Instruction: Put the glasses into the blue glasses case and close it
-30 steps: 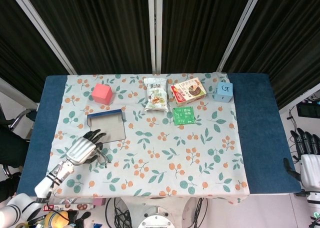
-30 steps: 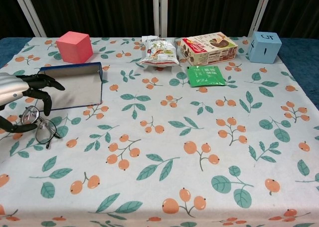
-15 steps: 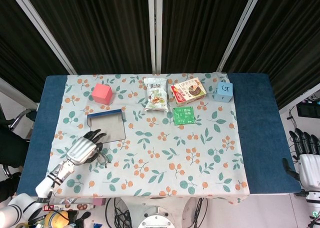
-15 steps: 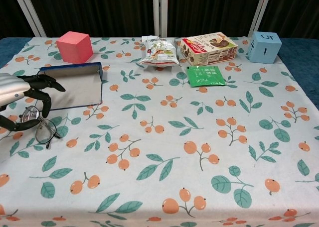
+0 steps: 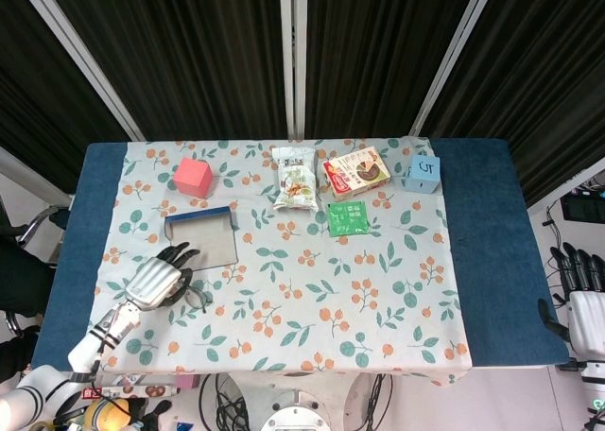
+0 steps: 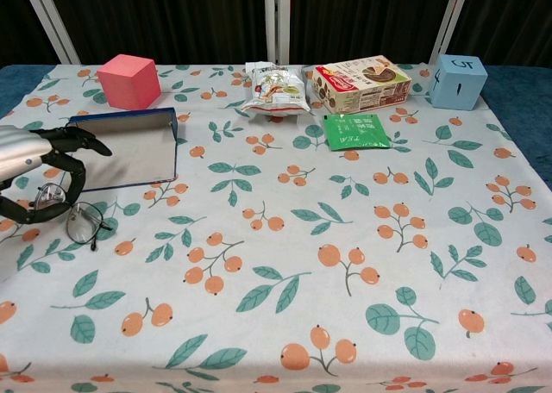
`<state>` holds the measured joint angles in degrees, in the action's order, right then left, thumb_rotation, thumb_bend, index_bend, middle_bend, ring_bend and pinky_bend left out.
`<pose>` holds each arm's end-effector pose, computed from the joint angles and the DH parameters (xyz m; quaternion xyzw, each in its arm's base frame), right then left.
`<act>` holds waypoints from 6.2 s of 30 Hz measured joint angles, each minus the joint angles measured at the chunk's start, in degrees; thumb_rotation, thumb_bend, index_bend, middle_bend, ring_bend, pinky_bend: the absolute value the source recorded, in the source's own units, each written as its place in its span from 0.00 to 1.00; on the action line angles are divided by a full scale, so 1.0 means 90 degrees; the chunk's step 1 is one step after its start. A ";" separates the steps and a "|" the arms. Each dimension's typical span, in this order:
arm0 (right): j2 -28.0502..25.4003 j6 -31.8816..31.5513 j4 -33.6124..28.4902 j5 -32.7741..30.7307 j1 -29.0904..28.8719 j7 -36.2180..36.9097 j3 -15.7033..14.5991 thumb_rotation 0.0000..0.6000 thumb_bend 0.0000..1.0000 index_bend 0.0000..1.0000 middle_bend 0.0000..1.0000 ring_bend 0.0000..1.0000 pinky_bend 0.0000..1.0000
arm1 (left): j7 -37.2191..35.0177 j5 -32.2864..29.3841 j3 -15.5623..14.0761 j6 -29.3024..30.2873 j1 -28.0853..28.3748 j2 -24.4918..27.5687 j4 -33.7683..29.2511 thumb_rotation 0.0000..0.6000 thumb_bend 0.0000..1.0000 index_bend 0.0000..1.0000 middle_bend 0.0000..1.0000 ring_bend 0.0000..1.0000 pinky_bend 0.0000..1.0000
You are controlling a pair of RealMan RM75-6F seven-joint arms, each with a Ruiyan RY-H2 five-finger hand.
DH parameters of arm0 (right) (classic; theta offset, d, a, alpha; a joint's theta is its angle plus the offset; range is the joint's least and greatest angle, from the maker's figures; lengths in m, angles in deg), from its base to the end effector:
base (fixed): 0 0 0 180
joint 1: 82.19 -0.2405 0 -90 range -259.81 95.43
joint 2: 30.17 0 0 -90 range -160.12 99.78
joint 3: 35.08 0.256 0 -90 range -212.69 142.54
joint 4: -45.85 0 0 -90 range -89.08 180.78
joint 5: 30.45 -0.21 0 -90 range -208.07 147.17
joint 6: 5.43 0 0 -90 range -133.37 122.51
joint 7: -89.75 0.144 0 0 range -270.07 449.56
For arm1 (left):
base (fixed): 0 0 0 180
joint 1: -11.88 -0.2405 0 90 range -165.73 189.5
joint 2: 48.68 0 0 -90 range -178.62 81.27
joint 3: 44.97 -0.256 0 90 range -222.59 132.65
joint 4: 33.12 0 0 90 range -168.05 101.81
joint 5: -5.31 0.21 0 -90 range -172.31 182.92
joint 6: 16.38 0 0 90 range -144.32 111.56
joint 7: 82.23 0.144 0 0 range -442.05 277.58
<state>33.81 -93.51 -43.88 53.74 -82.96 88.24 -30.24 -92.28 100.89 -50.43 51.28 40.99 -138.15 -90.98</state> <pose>-0.3304 -0.1652 0.1782 0.5659 -0.3669 0.3666 0.6409 -0.2856 0.2849 0.0015 -0.7929 -0.3139 -0.3515 0.3863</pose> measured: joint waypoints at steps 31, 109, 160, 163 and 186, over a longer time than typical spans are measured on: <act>0.0018 -0.0304 -0.0106 0.0065 0.0078 0.0070 0.0075 1.00 0.29 0.00 0.00 0.00 0.00 | 0.3043 -0.3206 0.1682 -0.0579 0.0331 0.0262 -0.2801 1.00 0.51 0.61 0.07 0.05 0.18; 0.0023 -0.0165 0.0203 -0.0107 0.0156 0.0552 0.0129 1.00 0.30 0.00 0.00 0.00 0.00 | 0.5222 -0.5567 0.2067 0.0201 0.1065 -0.0775 -0.2879 1.00 0.26 0.26 0.02 0.05 0.17; 0.0145 -0.0231 0.0338 -0.0091 0.0183 0.0560 0.0145 1.00 0.30 0.00 0.00 0.00 0.00 | 0.5176 -0.4563 0.1517 0.0268 0.0854 -0.1494 -0.1148 1.00 0.44 0.47 0.01 0.04 0.17; 0.0140 -0.0229 0.0325 -0.0091 0.0179 0.0536 0.0149 1.00 0.30 0.00 0.00 0.00 0.00 | 0.4927 -0.4352 0.1549 0.0326 0.0838 -0.1658 -0.0778 1.00 0.45 0.48 0.01 0.04 0.17; 0.0094 -0.0199 0.0327 -0.0109 0.0172 0.0548 0.0150 1.00 0.30 0.00 0.00 0.00 0.00 | 0.4181 -0.2657 0.0686 0.1702 -0.0440 -0.0281 -0.2455 1.00 0.49 0.74 0.05 0.04 0.17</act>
<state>34.66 -95.30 -40.94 52.75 -81.41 93.17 -28.89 -54.65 76.98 -44.26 66.60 37.03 -140.68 -113.07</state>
